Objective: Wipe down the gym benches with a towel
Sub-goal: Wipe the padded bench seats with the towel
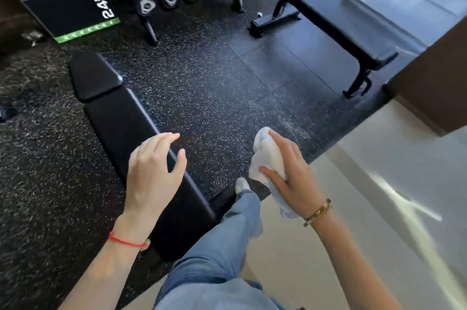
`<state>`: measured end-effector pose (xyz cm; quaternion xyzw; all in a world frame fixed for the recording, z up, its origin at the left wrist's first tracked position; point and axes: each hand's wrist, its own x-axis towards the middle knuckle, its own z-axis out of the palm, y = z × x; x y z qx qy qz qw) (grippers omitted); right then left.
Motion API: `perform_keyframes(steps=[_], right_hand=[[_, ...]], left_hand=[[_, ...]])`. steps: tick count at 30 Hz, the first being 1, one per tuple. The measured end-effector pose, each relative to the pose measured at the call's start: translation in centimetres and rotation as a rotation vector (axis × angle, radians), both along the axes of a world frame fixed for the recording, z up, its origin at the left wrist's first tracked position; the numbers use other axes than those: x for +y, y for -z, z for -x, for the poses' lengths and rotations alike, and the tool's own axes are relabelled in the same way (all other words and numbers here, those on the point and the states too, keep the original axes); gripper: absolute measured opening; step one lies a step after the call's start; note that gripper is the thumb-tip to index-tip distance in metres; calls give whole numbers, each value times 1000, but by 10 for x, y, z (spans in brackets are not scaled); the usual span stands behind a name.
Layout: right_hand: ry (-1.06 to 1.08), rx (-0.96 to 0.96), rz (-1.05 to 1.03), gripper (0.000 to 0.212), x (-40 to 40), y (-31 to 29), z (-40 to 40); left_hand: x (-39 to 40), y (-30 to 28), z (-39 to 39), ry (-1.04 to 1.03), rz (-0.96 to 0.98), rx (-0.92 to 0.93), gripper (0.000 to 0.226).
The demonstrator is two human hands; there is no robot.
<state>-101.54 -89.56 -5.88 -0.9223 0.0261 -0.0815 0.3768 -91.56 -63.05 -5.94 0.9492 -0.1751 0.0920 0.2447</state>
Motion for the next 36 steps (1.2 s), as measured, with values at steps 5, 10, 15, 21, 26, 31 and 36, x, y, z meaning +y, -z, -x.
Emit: perform_keyframes(steps=[5,10,15,21,26,31,36], right_hand=[[-197,15,54,68,-36,-7,-123],[-434,28,61,69,-47,-25,-242],[-674,37,76,70,-26,-35,-337],[-978,26,71,69,26,-22,-443],[-1268,32,123,70,86,3,-534],[-1525,97,163,69,152,28,-598],[-1770,88,221,70,210,71,-627]], left_hand=[[-21,5,-68,-198,30,13,39],[-31,-5,-136,-366,58,-27,37],[-22,-20,-177,-566,50,4,37],[9,-8,-206,-811,16,-32,36],[32,11,-232,-1024,10,-40,33],[49,32,-255,-1208,38,-36,33],[51,69,-256,-1386,20,-43,32]])
